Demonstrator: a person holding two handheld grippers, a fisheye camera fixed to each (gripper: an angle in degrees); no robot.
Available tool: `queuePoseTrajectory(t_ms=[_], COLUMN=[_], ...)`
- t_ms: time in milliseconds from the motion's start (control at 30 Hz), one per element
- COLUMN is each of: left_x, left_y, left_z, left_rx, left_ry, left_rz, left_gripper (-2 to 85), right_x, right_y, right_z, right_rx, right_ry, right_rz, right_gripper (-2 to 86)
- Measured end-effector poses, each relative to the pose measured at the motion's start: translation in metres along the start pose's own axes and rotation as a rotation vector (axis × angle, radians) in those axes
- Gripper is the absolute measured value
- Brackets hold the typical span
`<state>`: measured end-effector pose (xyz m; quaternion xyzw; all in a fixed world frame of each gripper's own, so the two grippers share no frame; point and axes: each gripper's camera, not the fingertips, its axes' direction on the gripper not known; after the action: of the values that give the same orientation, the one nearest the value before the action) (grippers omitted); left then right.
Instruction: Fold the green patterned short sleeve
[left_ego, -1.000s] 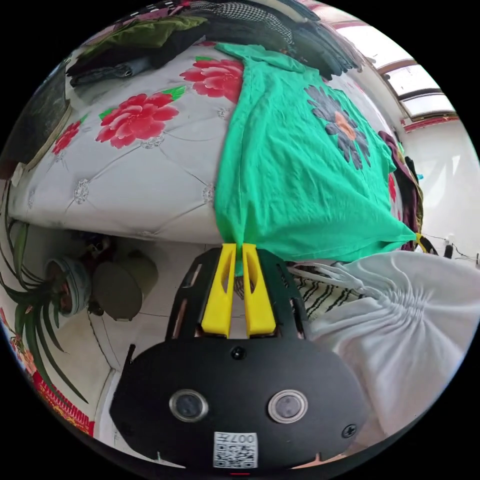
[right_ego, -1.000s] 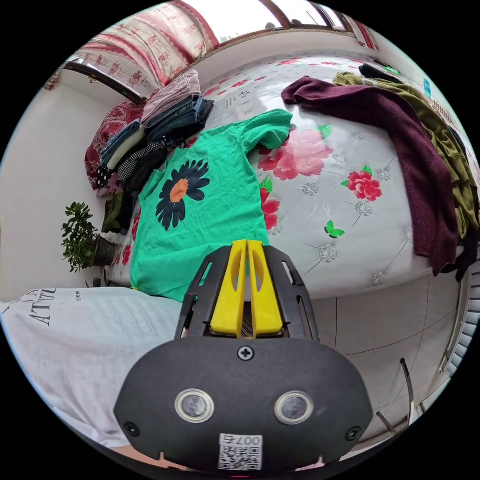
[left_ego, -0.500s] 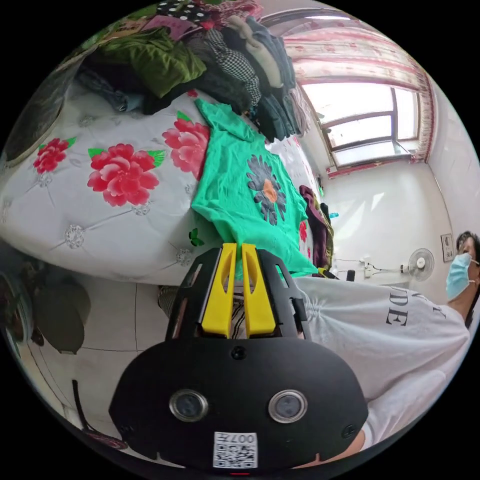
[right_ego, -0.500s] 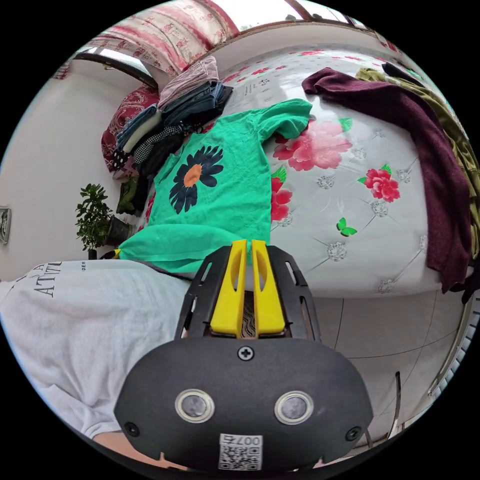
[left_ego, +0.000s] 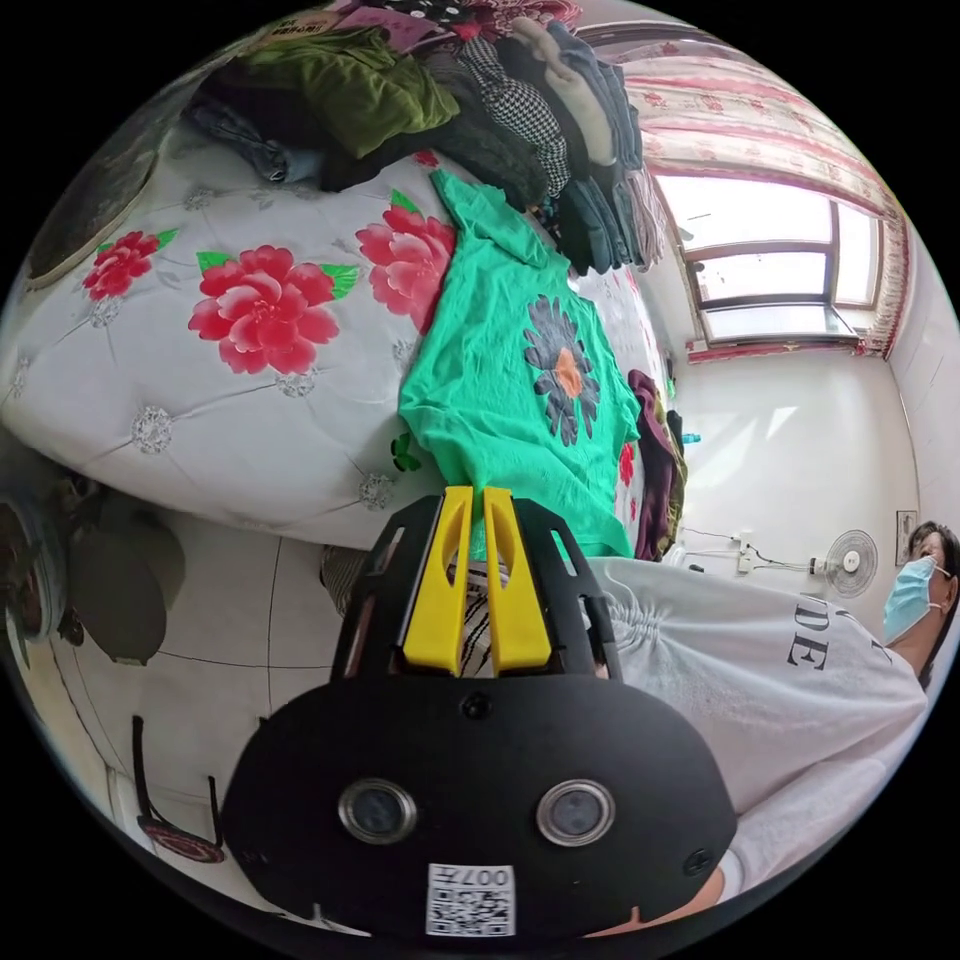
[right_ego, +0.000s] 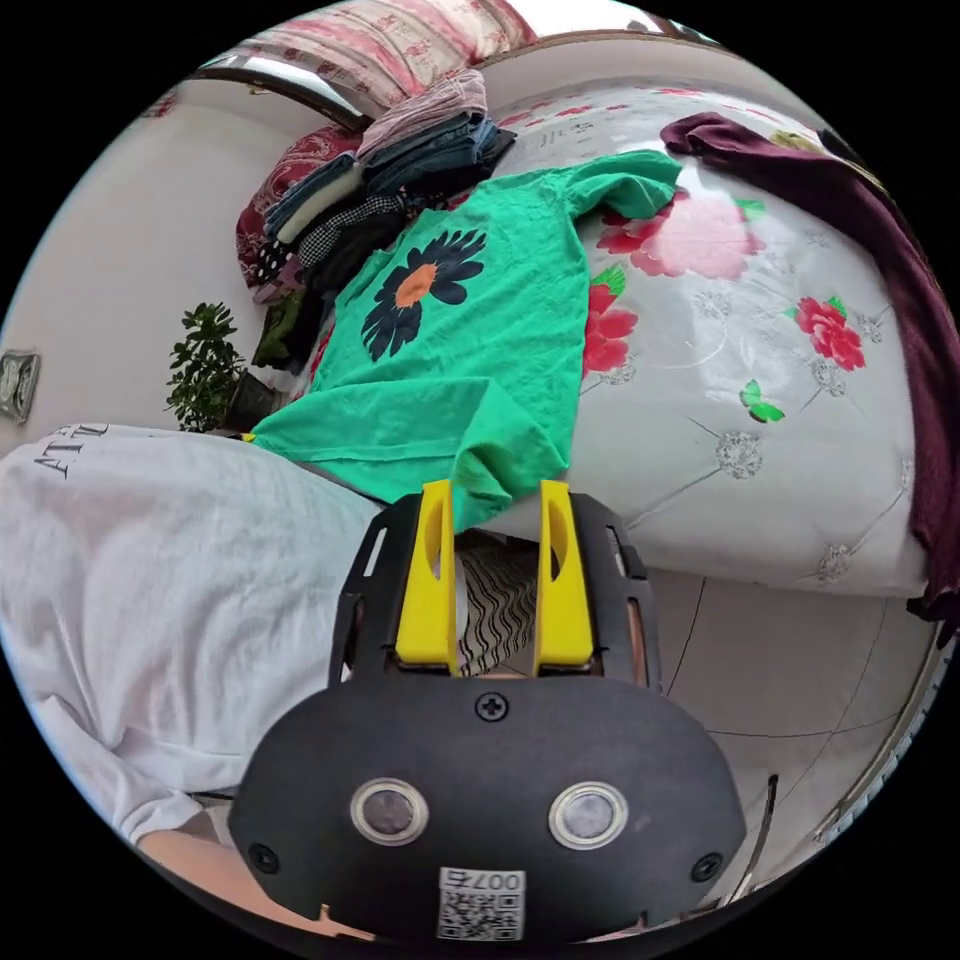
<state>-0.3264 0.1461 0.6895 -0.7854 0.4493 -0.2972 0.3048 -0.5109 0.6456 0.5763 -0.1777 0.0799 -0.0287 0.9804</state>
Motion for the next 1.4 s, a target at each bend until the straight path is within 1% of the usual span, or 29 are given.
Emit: queuePoseTrajectory(t_ms=[67, 133, 233, 267, 333, 400, 467, 533, 667, 700, 767, 800, 867, 900, 933, 967, 1033, 1067, 1133, 1200, 1267, 1333, 1400], left_x=[0.006, 0.009, 0.01, 0.01, 0.011, 0.014, 0.022, 0.028, 0.037, 0.038, 0.059, 0.069, 0.131, 0.149, 0.186, 0.219, 0.256, 0.273, 0.289, 0.293, 0.277, 0.254, 0.229], left_y=[-0.001, -0.001, 0.002, 0.004, 0.007, 0.009, 0.011, 0.01, -0.017, -0.026, -0.072, -0.085, -0.127, -0.134, -0.14, -0.139, -0.126, -0.112, -0.088, -0.065, -0.04, -0.024, -0.007], left_z=[-0.004, -0.006, -0.007, -0.008, -0.01, -0.015, -0.021, -0.025, -0.026, -0.025, -0.026, -0.029, -0.06, -0.072, -0.098, -0.127, -0.165, -0.186, -0.204, -0.21, -0.205, -0.192, -0.171], left_rx=[0.011, 0.02, 0.02, 0.023, 0.031, 0.034, 0.029, 0.03, 0.048, 0.051, 0.092, 0.109, 0.234, 0.275, 0.357, 0.441, 0.552, 0.601, 0.645, 0.665, 0.64, 0.61, 0.55], left_ry=[-0.01, -0.007, -0.008, -0.005, 0.007, 0.011, -0.002, 0.003, 0.07, 0.074, 0.104, 0.11, 0.144, 0.16, 0.192, 0.225, 0.264, 0.275, 0.26, 0.239, 0.286, 0.342, 0.355], left_rz=[0.006, 0.009, -0.005, -0.015, -0.025, -0.023, -0.003, 0.017, 0.056, 0.056, 0.093, 0.112, 0.258, 0.304, 0.404, 0.499, 0.62, 0.695, 0.799, 0.864, 0.874, 0.822, 0.76], left_gripper=[-0.5, -0.6, -0.6, -0.6, -0.6, -0.6, -0.6, -0.6, -0.7, -0.7, -0.7, -0.7, -0.7, -0.7, -0.7, -0.7, -0.7, -0.8, -0.8, -0.8, -0.7, -0.7, -0.7], right_x=[-0.012, -0.022, -0.016, -0.013, -0.002, -0.003, -0.008, -0.011, -0.002, 0.007, 0.019, 0.018, -0.002, -0.027, -0.058, -0.074, -0.137, -0.149, -0.183, -0.19, -0.186, -0.164, -0.139], right_y=[-0.005, -0.01, -0.015, -0.015, -0.014, -0.013, -0.013, -0.017, -0.037, -0.051, -0.087, -0.119, -0.167, -0.189, -0.2, -0.2, -0.175, -0.164, -0.113, -0.072, -0.035, 0.009, 0.036], right_z=[0.004, 0.012, 0.039, 0.046, 0.076, 0.074, 0.048, 0.002, -0.061, -0.079, -0.105, -0.125, -0.167, -0.209, -0.258, -0.282, -0.367, -0.384, -0.426, -0.436, -0.433, -0.415, -0.392], right_rx=[-0.015, -0.04, -0.116, -0.136, -0.247, -0.254, -0.172, -0.077, 0.012, 0.044, 0.08, 0.103, 0.165, 0.266, 0.396, 0.464, 0.717, 0.77, 0.912, 0.972, 0.98, 0.934, 0.87], right_ry=[-0.014, 0.022, 0.111, 0.111, 0.097, 0.12, 0.127, 0.125, 0.158, 0.148, 0.104, 0.102, 0.156, 0.197, 0.229, 0.246, 0.331, 0.346, 0.4, 0.412, 0.435, 0.409, 0.376], right_rz=[-0.058, -0.09, -0.036, -0.018, 0.041, 0.037, 0.019, -0.009, -0.049, -0.056, -0.056, -0.077, -0.136, -0.192, -0.248, -0.279, -0.406, -0.433, -0.532, -0.575, -0.584, -0.559, -0.507], right_gripper=[9.9, 9.6, 7.8, 7.4, 4.5, 2.6, 1.1, 0.3, -0.1, -0.1, -0.2, -0.1, -0.1, -0.2, -0.2, -0.2, -0.1, -0.2, -0.2, -0.2, -0.2, -0.2, -0.1])
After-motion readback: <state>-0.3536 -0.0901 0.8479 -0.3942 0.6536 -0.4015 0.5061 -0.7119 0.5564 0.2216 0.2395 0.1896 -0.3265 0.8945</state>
